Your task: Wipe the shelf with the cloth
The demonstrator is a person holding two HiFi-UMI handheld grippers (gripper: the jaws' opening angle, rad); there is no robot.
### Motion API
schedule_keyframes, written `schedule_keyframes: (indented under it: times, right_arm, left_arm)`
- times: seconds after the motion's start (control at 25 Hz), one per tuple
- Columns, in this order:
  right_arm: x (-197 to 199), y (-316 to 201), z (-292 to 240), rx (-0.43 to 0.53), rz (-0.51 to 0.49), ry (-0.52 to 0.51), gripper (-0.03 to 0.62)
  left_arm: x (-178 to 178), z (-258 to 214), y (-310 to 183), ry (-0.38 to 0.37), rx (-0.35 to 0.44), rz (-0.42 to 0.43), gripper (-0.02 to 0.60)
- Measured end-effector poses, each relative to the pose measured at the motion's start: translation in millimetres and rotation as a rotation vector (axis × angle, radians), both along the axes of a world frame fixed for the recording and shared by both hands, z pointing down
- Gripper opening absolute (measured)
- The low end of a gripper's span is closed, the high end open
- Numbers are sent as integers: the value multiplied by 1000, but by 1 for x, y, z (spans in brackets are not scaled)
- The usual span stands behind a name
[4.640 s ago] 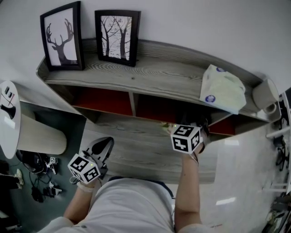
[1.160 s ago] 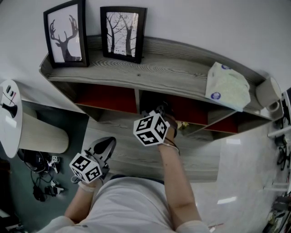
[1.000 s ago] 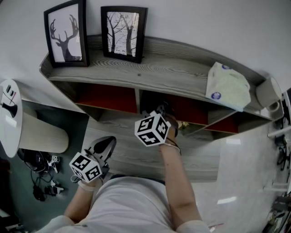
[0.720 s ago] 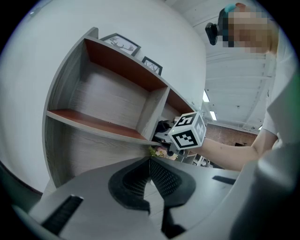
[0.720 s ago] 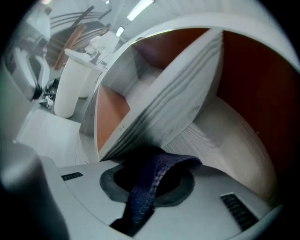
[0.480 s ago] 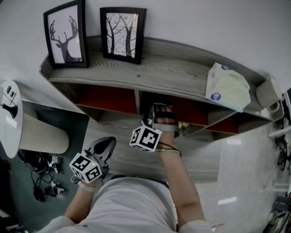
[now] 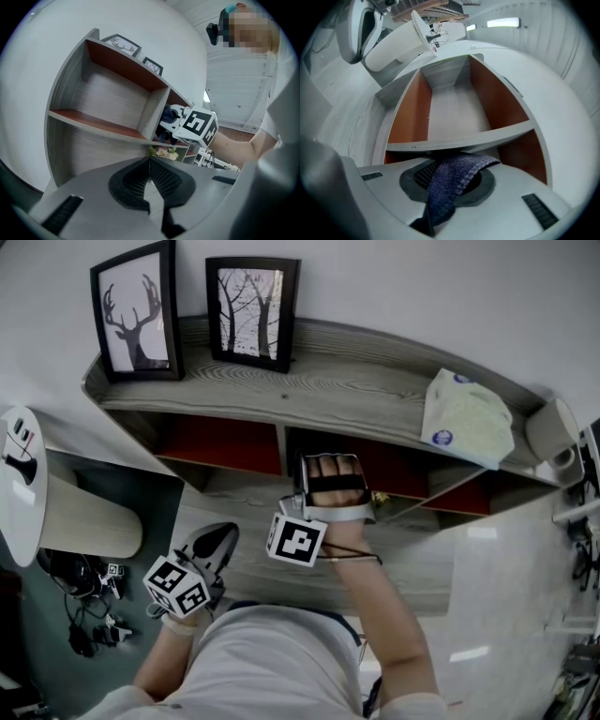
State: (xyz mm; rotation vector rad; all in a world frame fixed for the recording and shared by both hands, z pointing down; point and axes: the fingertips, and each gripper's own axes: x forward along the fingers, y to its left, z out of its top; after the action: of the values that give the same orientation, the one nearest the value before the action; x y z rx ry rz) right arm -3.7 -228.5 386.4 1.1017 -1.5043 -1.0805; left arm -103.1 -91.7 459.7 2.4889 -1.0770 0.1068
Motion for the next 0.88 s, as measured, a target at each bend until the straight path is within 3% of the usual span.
schedule_keyframes:
  times: [0.44,0.76,0.88]
  right_arm:
    - [-4,25,-73,173,14,35,71]
    - [-2,9,-77,260,23,134,71]
    - [-1,1,-71,251,33,136,71]
  left_arm:
    - [9,-1,2,2,2,15,17]
    - [10,0,4,4,-1,17,17]
    - [11,1,4,5,-1,17,17]
